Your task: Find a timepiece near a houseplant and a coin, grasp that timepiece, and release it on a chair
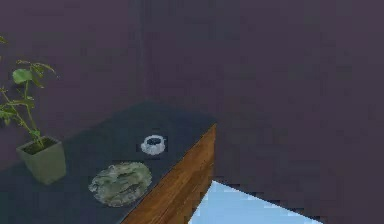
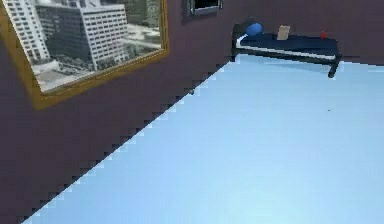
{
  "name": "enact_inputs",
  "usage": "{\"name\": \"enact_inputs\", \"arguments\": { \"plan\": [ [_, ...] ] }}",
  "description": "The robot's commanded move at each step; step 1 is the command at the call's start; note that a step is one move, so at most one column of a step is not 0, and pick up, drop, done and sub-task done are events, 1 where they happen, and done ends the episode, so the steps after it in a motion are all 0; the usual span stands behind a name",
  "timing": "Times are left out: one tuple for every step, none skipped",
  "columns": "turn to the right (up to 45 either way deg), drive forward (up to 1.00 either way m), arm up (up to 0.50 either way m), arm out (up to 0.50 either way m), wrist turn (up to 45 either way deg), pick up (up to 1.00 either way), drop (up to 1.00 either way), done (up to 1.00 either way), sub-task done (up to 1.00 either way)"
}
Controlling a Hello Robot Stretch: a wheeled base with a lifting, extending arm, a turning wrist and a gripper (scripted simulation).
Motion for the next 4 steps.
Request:
{"name": "enact_inputs", "arguments": {
  "plan": [
    [27.0, 0.00, 0.00, 0.00, 0.0, 0.00, 0.00, 0.00, 0.00],
    [0.0, 0.15, 0.00, 0.00, 0.0, 0.00, 0.00, 0.00, 0.00],
    [-45.0, 0.00, 0.00, 0.00, 0.0, 0.00, 0.00, 0.00, 0.00],
    [-45.0, 0.00, 0.00, 0.00, 0.0, 0.00, 0.00, 0.00, 0.00]
  ]
}}
